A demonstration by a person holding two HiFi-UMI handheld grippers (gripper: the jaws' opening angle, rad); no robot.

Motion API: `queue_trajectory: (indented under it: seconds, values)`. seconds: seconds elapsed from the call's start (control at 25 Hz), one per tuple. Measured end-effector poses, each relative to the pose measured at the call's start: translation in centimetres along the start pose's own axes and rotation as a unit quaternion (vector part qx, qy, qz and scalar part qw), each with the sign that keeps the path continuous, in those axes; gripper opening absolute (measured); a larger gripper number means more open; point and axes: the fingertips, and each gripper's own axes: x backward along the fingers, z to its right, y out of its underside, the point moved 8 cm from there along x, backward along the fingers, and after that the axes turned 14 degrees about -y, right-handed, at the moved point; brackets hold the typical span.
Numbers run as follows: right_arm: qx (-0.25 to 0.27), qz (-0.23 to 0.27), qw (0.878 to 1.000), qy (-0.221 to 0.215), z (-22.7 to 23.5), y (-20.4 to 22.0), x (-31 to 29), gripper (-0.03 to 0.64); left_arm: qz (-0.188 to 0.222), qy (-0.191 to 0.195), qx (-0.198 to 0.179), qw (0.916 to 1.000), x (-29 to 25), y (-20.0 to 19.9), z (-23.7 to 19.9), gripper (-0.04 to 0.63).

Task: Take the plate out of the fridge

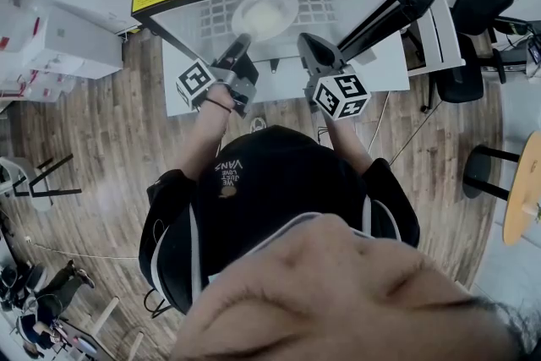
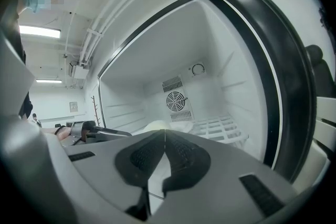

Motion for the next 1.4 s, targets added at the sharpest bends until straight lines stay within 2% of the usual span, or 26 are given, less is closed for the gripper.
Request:
queue_trajectory:
  seconds: [0.2,0.44,0.88,0.96,1.0,1.16,1.4]
  values:
    - [-0.002,0.001,1.000,0.003,-0.1,0.1,0.0,0.012,-0.002,0.004,0.007,1.0000,0.4,0.4,-0.2,0.043]
    - [-0.028,0.009,1.000,0.001,0.1,0.3,-0.3,0.012,-0.005,0.005,0.016,0.9998,0.9,0.8,-0.4,0.043]
    - [-0.117,0.034,0.993,-0.008,1.1,1.0,-0.5,0.017,-0.010,0.017,0.010,0.9998,1.5,1.5,-0.4,0.043]
    - [-0.132,0.035,0.991,-0.011,1.2,1.1,-0.5,0.091,-0.011,0.017,0.010,0.9997,1.7,1.6,-0.4,0.043]
    - [-0.140,0.035,0.989,-0.012,1.2,1.2,-0.6,0.115,-0.012,0.017,0.010,0.9997,1.9,1.7,-0.3,0.043]
    - [-0.183,0.051,0.982,-0.020,1.4,1.5,-0.6,0.130,-0.014,0.020,0.008,0.9997,2.1,2.0,-0.5,0.041]
    - [-0.263,0.064,0.962,-0.034,1.9,2.6,-1.0,0.146,-0.015,0.019,0.000,0.9997,2.3,2.0,-1.0,0.041]
